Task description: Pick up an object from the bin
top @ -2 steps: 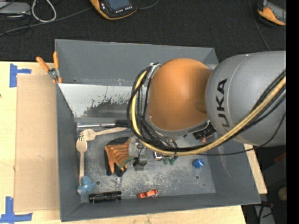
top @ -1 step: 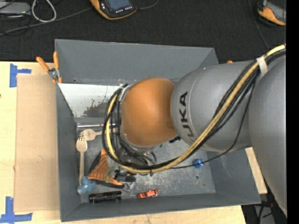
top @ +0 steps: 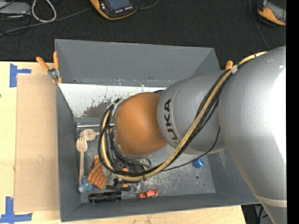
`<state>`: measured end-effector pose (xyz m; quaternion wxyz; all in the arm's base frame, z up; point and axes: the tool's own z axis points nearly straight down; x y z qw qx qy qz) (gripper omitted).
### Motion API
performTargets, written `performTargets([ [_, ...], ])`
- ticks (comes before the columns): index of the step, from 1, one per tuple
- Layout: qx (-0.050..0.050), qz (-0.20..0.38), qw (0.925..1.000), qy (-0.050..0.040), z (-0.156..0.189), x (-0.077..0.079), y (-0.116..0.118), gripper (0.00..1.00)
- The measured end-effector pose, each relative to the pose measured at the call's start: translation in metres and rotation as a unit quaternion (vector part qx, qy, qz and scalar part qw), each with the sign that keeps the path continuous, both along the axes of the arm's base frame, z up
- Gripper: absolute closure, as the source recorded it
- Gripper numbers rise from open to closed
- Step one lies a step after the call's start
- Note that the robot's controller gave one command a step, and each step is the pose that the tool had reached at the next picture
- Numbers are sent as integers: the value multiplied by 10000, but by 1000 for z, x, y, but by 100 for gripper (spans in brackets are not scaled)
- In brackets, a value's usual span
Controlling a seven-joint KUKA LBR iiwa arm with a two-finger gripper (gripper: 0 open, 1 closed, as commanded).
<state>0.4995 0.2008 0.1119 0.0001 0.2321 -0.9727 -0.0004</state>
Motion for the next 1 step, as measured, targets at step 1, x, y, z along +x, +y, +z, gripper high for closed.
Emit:
performTargets([
  [1, 8, -639, 9980, 8, -33, -2, -1, 100],
])
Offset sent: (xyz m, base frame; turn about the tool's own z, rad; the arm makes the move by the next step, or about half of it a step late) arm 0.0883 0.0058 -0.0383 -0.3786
